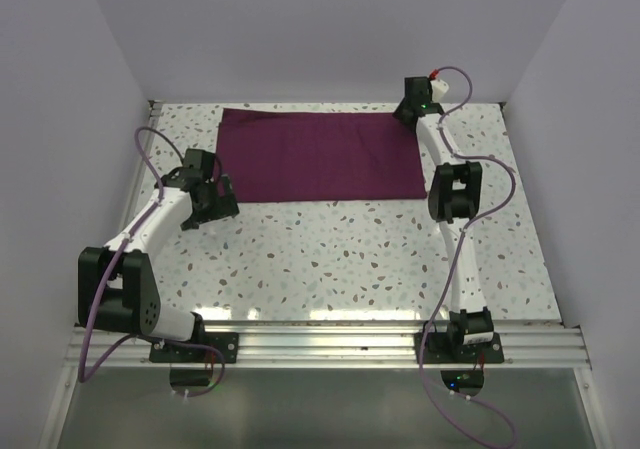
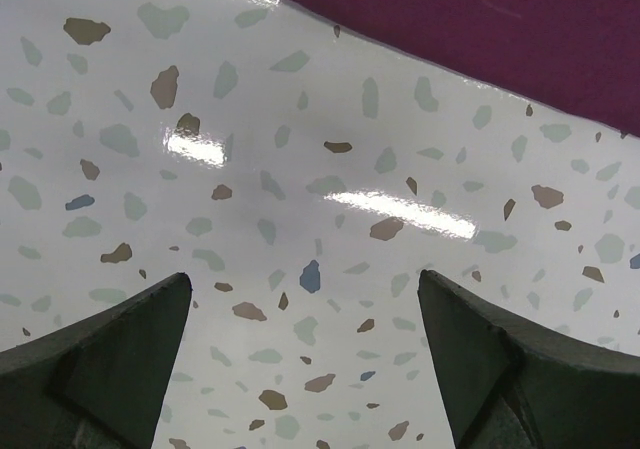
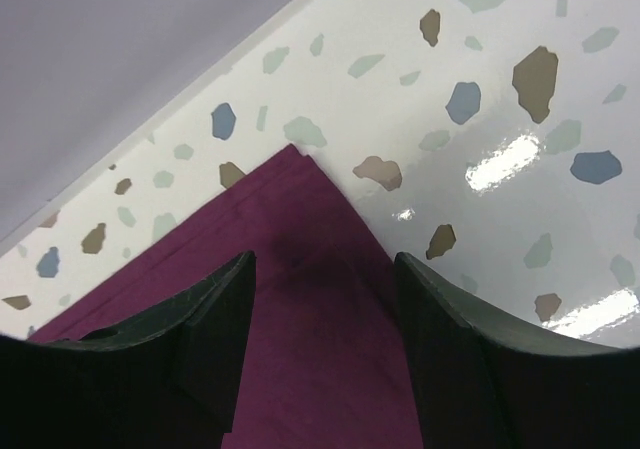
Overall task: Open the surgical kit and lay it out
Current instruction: Open the surgical kit at the center of the board.
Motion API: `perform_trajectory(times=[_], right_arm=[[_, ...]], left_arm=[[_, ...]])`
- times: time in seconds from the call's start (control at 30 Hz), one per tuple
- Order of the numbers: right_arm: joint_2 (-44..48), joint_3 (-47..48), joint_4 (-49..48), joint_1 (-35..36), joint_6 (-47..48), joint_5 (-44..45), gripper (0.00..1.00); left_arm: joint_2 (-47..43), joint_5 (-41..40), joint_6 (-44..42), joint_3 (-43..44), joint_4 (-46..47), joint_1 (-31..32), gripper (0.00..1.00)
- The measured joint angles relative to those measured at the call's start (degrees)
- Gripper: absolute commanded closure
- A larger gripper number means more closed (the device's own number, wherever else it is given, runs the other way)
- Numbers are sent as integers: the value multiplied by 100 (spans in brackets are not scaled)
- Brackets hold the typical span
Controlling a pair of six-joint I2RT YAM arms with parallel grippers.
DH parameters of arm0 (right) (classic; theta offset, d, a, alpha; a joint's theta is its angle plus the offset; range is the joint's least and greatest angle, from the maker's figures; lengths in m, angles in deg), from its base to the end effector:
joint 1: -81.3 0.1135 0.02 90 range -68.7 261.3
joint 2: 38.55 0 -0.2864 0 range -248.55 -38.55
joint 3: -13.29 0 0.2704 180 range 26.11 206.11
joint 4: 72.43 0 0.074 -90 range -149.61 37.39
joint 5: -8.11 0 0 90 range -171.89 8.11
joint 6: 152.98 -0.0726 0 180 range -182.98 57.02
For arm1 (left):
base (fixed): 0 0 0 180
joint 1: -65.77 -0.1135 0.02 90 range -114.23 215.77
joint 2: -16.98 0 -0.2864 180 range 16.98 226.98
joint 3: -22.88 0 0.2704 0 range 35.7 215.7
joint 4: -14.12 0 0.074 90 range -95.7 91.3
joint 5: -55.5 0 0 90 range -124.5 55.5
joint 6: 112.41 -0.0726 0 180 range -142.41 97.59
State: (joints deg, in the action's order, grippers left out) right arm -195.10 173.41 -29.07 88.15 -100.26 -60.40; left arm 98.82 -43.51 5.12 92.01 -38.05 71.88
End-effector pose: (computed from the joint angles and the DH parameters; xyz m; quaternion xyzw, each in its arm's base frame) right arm 0.6598 0.0525 0.1537 0.3098 0.8377 0.0001 0.4497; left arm 0.3045 -0.0212 0.2056 -0.1976 0.9529 0.0107 0.2297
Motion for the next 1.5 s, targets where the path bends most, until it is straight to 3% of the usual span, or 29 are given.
perform_trajectory(times=[0.3,0.63,1.03,1.4,1.43,1.47,1.5], right_arm=[[-146,2,-76,22,17,15,55],[-155,-20,0,33,186,55,92],[278,-605,26,79,629,337,96],[1137,-931,284,236,1054,448,88],[1211,-968,295,262,1056,450,91],[1274,-1005,332,293,1056,448,100],[1333,-1049,374,319,1045,444,100]], left_arm=[[-2,-42,-2,-63,-63,0,0],[0,-79,-4,-83,-61,0,0],[0,-72,-4,-160,-20,0,0],[-28,-13,-114,-160,28,0,0],[-55,-11,-138,-160,28,0,0],[-92,-11,-164,-160,31,0,0],[-133,-9,-179,-160,28,0,0]])
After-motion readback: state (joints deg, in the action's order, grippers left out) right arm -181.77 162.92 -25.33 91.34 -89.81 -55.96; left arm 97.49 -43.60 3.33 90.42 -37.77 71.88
